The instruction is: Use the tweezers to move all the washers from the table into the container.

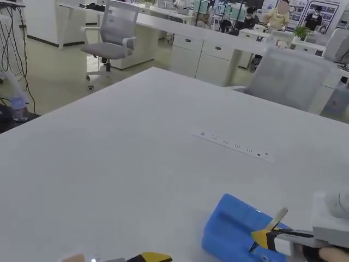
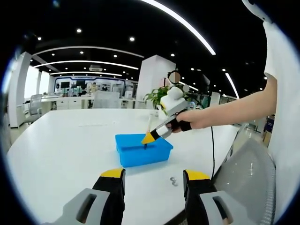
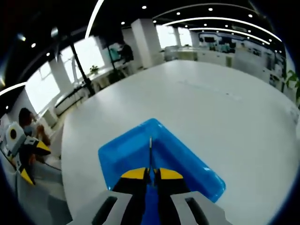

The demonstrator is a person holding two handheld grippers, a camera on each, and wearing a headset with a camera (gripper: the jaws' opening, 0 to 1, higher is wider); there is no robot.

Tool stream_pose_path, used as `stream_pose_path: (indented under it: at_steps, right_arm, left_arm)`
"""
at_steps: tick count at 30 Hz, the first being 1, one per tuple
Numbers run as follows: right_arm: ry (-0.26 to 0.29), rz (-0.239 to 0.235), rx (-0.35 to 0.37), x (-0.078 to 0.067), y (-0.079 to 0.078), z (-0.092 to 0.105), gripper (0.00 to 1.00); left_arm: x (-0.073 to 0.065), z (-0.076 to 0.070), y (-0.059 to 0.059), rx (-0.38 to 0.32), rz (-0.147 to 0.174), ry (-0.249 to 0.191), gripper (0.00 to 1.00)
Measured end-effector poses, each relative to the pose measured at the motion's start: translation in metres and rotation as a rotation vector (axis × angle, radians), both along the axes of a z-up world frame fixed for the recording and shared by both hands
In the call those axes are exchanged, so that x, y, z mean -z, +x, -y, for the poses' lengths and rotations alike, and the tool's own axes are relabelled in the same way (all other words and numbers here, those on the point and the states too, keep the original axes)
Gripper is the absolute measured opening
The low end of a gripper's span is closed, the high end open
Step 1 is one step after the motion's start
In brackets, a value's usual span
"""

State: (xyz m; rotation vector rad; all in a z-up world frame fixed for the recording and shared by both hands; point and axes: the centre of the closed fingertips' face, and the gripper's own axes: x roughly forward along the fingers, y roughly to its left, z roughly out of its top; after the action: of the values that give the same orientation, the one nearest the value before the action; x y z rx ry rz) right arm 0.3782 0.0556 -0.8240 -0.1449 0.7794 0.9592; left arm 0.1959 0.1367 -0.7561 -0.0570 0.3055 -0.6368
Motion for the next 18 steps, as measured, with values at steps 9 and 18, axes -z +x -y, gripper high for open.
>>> stream_pose_path:
  at_steps: [9,18]
  right_arm:
    - [-0.062,0.057,-0.021,0.004,0.002,0.006,0.05]
    - [-0.013,0.101,-0.002,-0.016,-0.012,0.006,0.05]
  left_arm:
    - [-0.002,-0.001,0.001,-0.007,0.012,-0.007,0.48]
    - [-0.001,0.001,0.0,0.01,0.006,-0.002,0.47]
